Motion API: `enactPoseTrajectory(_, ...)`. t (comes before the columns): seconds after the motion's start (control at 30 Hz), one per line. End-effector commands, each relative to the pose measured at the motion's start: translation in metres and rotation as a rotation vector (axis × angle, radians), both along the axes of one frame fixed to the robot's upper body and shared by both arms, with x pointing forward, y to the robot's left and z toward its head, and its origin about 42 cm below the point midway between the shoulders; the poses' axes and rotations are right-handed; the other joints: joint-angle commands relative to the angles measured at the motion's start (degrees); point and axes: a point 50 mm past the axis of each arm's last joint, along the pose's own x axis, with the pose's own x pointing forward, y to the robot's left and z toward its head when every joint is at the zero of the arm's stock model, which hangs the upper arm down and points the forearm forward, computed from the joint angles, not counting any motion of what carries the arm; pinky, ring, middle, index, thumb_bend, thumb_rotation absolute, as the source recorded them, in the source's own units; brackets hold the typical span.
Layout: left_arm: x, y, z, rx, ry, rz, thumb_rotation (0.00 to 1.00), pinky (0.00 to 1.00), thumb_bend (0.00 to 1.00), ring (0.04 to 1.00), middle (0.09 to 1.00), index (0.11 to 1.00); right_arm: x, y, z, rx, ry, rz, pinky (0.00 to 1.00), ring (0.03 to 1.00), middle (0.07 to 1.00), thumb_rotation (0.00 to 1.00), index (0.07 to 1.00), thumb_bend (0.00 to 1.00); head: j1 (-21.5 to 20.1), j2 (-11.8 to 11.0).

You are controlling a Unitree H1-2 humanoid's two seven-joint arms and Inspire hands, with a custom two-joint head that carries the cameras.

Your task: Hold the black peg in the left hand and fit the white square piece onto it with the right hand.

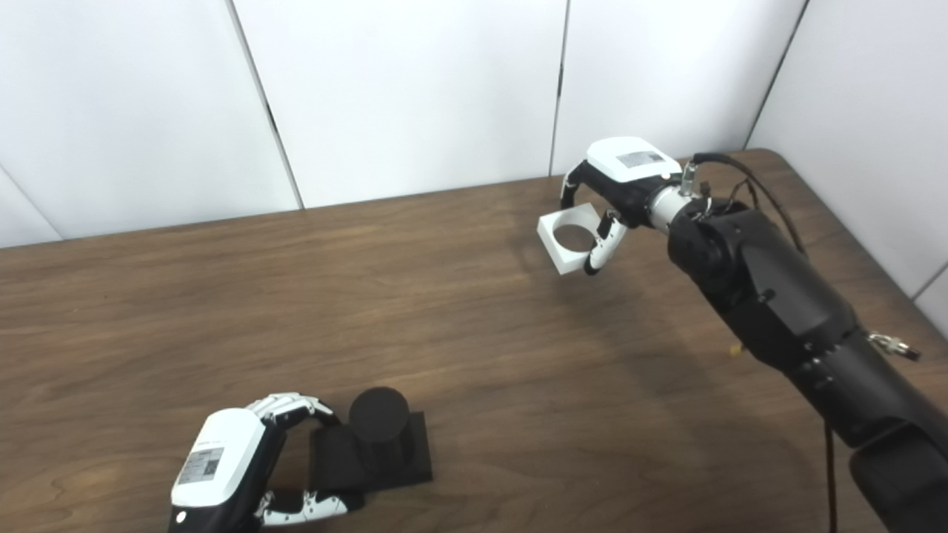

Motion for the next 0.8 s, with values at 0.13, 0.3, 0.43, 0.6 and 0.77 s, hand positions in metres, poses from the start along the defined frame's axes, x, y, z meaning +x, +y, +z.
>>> enactPoseTrajectory(0.13, -0.01, -0.011, -0.017, 0.036, 0.11, -0.035, 0.05, 0.71, 0.52, 0.764, 0.705, 0.486, -0.027, 0.034, 0.041, -0.051, -0.062, 0.134, 0.9, 0.906, 0.776, 0.13, 0.486, 0.52, 1.45, 0.78)
enactPoseTrajectory(0.3, -0.011, -0.015, -0.014, 0.039, 0.115, -0.038, 0.05, 0.73, 0.52, 0.767, 0.71, 0.486, -0.052, 0.068, 0.05, -0.072, -0.056, 0.257, 0.93, 0.905, 0.769, 0.13, 0.485, 0.52, 2.5, 1.51)
enactPoseTrajectory(0.43, -0.011, -0.018, -0.013, 0.045, 0.117, -0.036, 0.05, 0.74, 0.52, 0.769, 0.712, 0.486, -0.069, 0.092, 0.056, -0.072, -0.047, 0.355, 0.94, 0.898, 0.762, 0.13, 0.485, 0.52, 3.39, 2.11)
enactPoseTrajectory(0.6, -0.01, -0.021, -0.012, 0.049, 0.12, -0.033, 0.05, 0.75, 0.52, 0.77, 0.714, 0.486, -0.087, 0.119, 0.059, -0.05, -0.032, 0.453, 0.92, 0.884, 0.751, 0.13, 0.484, 0.52, 3.78, 2.36)
enactPoseTrajectory(0.77, -0.01, -0.023, -0.011, 0.056, 0.121, -0.031, 0.05, 0.75, 0.52, 0.772, 0.716, 0.487, -0.097, 0.138, 0.055, -0.028, 0.007, 0.523, 0.92, 0.891, 0.749, 0.13, 0.483, 0.52, 4.14, 2.71)
